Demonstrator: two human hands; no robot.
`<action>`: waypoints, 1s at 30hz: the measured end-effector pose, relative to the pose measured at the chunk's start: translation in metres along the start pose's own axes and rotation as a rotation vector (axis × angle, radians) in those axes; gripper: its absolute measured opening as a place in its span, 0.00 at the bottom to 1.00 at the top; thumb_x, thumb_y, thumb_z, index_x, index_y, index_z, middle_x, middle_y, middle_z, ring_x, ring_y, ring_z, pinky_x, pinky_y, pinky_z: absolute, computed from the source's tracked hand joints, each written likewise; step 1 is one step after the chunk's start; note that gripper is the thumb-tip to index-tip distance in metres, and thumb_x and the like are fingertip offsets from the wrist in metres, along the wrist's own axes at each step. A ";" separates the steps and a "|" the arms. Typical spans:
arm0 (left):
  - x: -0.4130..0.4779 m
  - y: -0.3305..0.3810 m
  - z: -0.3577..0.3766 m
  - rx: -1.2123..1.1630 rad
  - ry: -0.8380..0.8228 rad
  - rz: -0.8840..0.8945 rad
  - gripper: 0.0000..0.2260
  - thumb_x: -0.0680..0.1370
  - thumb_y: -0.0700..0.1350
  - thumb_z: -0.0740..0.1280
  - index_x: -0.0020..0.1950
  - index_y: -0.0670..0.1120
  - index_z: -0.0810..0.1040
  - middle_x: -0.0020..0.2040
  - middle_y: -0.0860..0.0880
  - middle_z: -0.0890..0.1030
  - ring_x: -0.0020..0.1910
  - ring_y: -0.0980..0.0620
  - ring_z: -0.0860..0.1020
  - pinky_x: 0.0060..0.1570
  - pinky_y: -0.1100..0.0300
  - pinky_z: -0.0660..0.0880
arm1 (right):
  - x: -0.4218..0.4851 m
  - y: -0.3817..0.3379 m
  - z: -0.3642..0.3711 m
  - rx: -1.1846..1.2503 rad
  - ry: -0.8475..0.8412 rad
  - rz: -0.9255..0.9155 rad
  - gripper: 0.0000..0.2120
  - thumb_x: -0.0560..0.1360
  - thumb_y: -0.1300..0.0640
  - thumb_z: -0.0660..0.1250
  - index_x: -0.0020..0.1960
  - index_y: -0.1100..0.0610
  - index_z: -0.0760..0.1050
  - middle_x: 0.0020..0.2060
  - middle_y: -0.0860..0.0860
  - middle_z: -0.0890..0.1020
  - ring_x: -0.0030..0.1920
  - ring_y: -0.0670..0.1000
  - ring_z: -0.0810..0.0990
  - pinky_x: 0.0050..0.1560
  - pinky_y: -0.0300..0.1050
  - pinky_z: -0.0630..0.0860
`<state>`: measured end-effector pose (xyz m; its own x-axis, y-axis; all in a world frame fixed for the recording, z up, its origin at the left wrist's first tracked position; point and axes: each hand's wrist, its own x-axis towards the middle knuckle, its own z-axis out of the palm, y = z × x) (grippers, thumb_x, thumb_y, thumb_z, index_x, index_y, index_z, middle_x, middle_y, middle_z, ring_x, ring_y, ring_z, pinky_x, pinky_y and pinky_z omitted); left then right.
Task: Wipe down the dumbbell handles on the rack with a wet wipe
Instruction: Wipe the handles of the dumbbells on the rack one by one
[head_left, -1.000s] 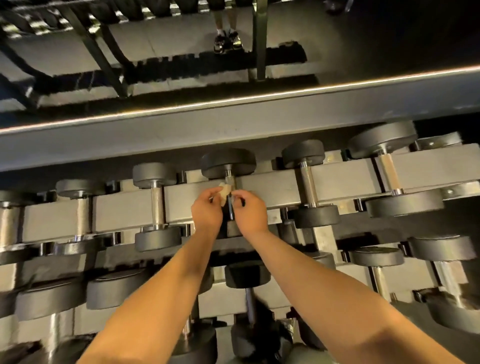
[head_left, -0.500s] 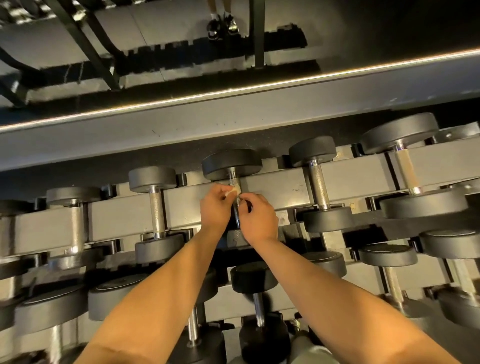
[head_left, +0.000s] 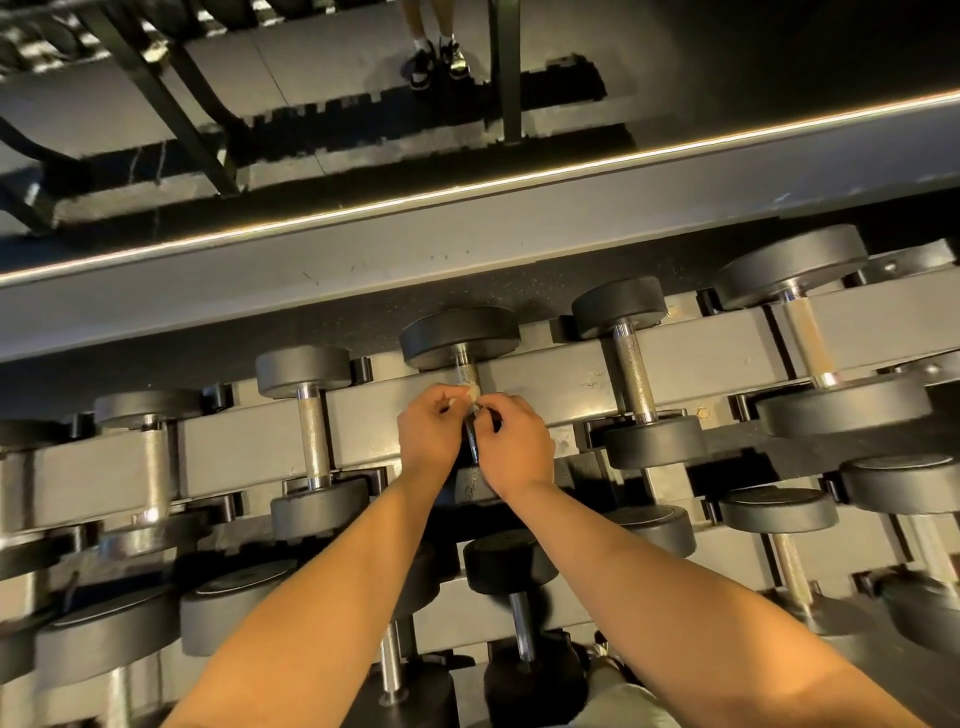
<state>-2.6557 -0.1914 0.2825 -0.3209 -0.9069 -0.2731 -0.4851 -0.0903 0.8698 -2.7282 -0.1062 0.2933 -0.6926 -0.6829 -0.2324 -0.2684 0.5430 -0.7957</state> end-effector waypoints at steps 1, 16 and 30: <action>0.002 0.003 0.000 -0.008 0.025 -0.010 0.05 0.80 0.42 0.69 0.50 0.51 0.84 0.46 0.57 0.85 0.44 0.68 0.80 0.45 0.75 0.73 | 0.000 0.000 0.000 -0.003 -0.003 0.001 0.10 0.81 0.52 0.62 0.59 0.46 0.78 0.55 0.45 0.80 0.50 0.50 0.80 0.55 0.54 0.79; -0.017 -0.003 -0.005 0.046 -0.059 0.004 0.08 0.81 0.40 0.69 0.47 0.52 0.84 0.46 0.55 0.85 0.46 0.63 0.82 0.47 0.72 0.74 | -0.001 0.002 -0.002 0.083 0.004 0.023 0.10 0.82 0.54 0.61 0.58 0.47 0.79 0.54 0.45 0.80 0.49 0.49 0.80 0.53 0.54 0.80; -0.020 0.003 0.002 0.270 -0.031 -0.098 0.05 0.80 0.42 0.69 0.51 0.48 0.85 0.45 0.52 0.84 0.46 0.53 0.80 0.53 0.58 0.76 | 0.004 0.012 -0.005 0.126 -0.041 -0.017 0.10 0.81 0.56 0.61 0.57 0.48 0.79 0.53 0.45 0.80 0.52 0.48 0.79 0.52 0.44 0.77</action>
<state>-2.6530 -0.1727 0.2899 -0.2843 -0.8860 -0.3662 -0.7129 -0.0600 0.6987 -2.7379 -0.0998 0.2858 -0.6603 -0.7121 -0.2388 -0.1921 0.4675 -0.8629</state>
